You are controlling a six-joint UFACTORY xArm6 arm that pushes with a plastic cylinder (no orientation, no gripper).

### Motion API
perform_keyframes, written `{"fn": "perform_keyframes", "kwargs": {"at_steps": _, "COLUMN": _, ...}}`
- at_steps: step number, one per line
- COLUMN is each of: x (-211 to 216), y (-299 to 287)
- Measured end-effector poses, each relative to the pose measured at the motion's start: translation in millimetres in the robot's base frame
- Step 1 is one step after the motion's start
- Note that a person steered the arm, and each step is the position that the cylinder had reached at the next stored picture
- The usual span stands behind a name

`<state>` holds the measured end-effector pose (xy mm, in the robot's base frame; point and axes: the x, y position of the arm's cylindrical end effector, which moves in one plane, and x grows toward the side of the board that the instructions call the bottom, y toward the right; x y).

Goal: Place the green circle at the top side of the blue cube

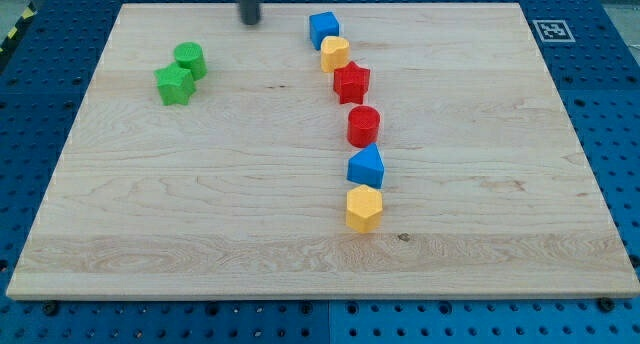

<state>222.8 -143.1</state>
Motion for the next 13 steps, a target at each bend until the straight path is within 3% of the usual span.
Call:
{"fn": "perform_keyframes", "kwargs": {"at_steps": 1, "x": 0, "y": -78}}
{"fn": "perform_keyframes", "kwargs": {"at_steps": 2, "x": 23, "y": -110}}
{"fn": "perform_keyframes", "kwargs": {"at_steps": 4, "x": 96, "y": -103}}
{"fn": "perform_keyframes", "kwargs": {"at_steps": 6, "x": 125, "y": -39}}
{"fn": "perform_keyframes", "kwargs": {"at_steps": 8, "x": 115, "y": -18}}
{"fn": "perform_keyframes", "kwargs": {"at_steps": 13, "x": 41, "y": -20}}
